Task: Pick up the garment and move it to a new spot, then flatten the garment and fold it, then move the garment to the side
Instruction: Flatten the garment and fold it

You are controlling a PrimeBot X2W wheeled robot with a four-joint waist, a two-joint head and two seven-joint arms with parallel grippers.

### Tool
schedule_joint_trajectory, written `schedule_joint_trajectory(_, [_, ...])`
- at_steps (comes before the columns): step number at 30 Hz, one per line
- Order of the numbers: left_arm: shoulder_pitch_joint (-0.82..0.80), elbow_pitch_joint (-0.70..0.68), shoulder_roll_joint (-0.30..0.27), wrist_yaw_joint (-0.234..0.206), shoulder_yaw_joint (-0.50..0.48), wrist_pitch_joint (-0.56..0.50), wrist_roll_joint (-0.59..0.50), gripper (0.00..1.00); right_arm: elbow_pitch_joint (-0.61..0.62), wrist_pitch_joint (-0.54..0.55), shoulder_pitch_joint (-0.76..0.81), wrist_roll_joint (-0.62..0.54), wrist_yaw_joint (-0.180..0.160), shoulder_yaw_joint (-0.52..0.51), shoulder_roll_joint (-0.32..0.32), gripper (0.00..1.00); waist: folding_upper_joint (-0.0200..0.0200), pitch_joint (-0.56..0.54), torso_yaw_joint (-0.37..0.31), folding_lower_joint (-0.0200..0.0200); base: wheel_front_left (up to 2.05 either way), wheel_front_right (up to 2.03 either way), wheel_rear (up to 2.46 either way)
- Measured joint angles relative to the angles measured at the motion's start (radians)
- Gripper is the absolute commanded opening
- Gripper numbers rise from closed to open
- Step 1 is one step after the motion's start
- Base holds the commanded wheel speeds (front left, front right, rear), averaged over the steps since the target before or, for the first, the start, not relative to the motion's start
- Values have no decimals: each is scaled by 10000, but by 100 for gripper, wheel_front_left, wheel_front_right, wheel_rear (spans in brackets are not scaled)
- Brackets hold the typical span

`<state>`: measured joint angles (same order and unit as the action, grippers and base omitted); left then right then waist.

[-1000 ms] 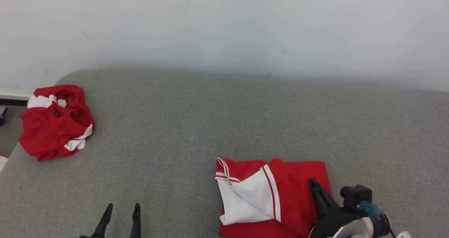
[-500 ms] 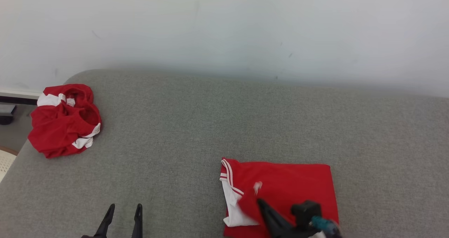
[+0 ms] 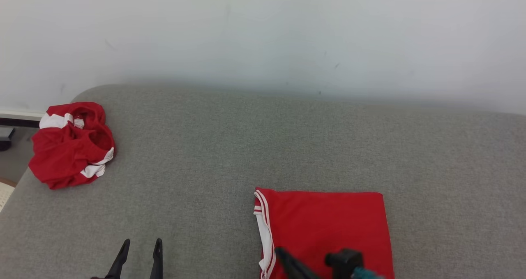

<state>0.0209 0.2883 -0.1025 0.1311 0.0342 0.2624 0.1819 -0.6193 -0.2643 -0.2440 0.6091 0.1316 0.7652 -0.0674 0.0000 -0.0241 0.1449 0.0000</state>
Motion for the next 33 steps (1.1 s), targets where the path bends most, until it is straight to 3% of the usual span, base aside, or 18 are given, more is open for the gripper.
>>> schedule_joint_trajectory(4, [14,-69,10,0,-63,0,-4,100,1089,-2,49,-157,0,-1315,-221,0,0,6,-115,0,0,0,0])
schedule_joint_trajectory(17, [139,-198,44,0,-265,0,-67,100,3289,-2,1693,-2186,0,-7457,-337,0,0,43,-603,0,0,0,0])
schedule_joint_trajectory(21, [149,-228,58,0,-314,0,-86,100,3689,0,2209,-2585,0,-8366,-153,0,0,56,-762,0,0,0,0])
schedule_joint_trajectory(26, [149,-274,77,0,-360,0,-111,100,4027,0,2570,-2851,0,-8518,17,0,0,79,-954,0,0,0,0])
schedule_joint_trajectory(28, [147,-297,79,0,-395,0,-151,100,4094,0,2665,-3122,0,-8355,90,79,0,97,-1060,0,0,0,0])
schedule_joint_trajectory(29, [145,-309,81,0,-408,0,-165,100,4163,0,2663,-3181,0,-8305,102,100,0,101,-1089,0,0,0,0])
schedule_joint_trajectory(33, [141,-353,86,0,-456,0,-236,100,4424,-2,2756,-3486,0,-8006,127,100,0,87,-1144,0,0,0,0])
